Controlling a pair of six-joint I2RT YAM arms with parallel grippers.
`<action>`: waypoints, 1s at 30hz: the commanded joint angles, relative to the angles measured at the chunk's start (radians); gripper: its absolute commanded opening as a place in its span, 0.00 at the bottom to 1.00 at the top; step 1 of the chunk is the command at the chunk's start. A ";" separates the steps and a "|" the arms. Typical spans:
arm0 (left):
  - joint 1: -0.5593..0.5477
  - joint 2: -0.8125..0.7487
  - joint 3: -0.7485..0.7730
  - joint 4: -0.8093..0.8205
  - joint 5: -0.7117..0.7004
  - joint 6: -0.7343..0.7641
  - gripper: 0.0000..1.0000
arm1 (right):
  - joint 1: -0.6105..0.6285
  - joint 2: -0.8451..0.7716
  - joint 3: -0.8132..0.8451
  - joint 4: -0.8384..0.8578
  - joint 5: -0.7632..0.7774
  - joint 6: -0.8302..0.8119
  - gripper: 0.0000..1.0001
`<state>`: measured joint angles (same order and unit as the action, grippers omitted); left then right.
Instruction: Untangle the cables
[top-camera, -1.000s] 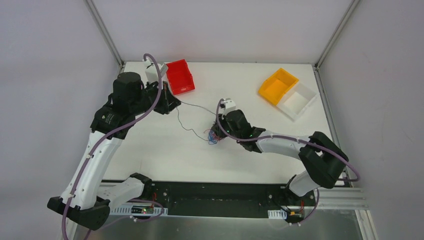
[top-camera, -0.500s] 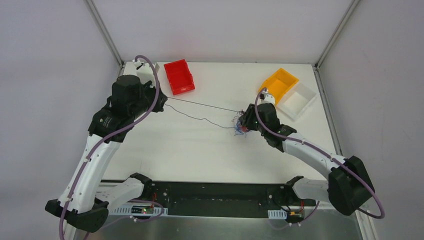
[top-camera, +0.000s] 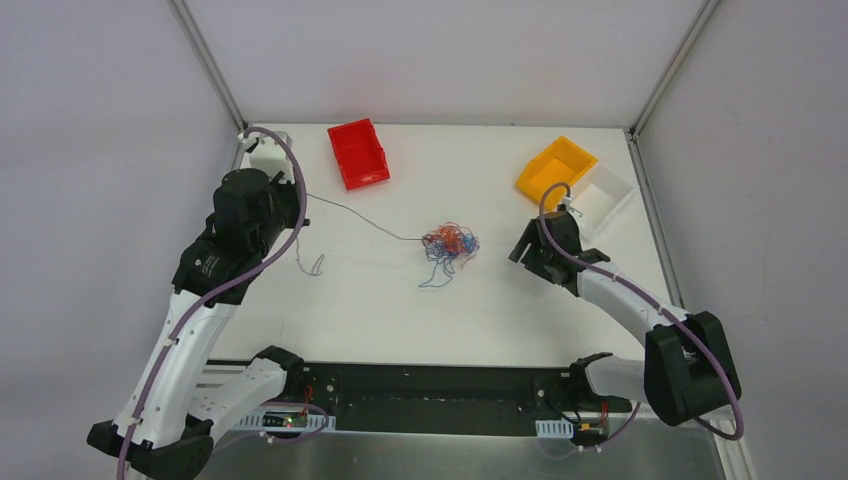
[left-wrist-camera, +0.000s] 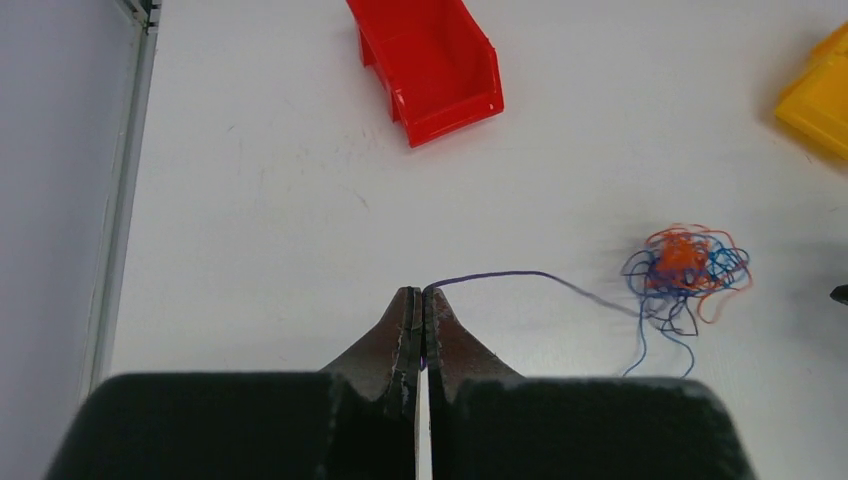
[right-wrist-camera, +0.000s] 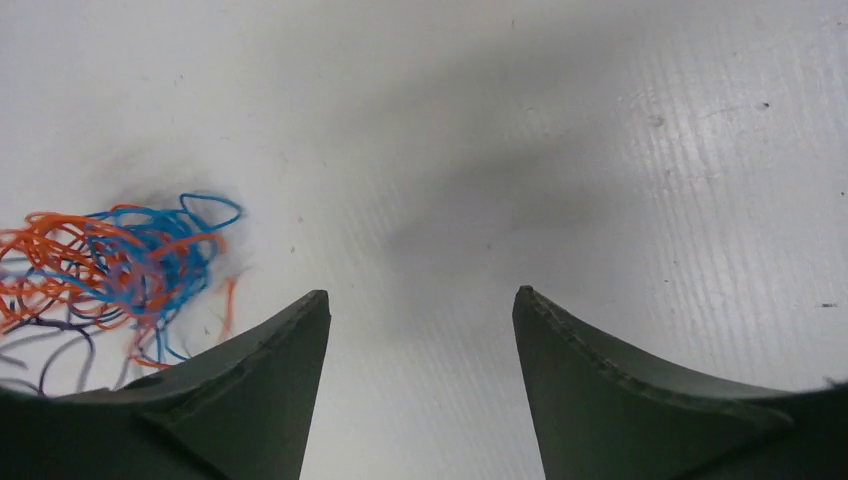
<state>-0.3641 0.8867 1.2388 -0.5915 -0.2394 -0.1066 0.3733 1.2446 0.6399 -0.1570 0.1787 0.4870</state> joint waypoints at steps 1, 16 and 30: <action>0.011 -0.019 -0.054 0.097 0.082 0.007 0.00 | -0.003 -0.025 0.004 -0.037 -0.039 -0.004 0.75; 0.011 0.035 -0.110 0.115 0.208 -0.033 0.00 | 0.030 -0.132 0.015 0.073 -0.361 -0.140 0.83; 0.011 0.022 -0.243 0.137 0.179 -0.052 0.00 | 0.367 0.099 0.203 -0.016 0.053 0.011 0.83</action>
<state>-0.3641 0.9249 1.0176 -0.4915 -0.0635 -0.1410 0.6903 1.2961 0.7757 -0.1329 0.0601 0.3878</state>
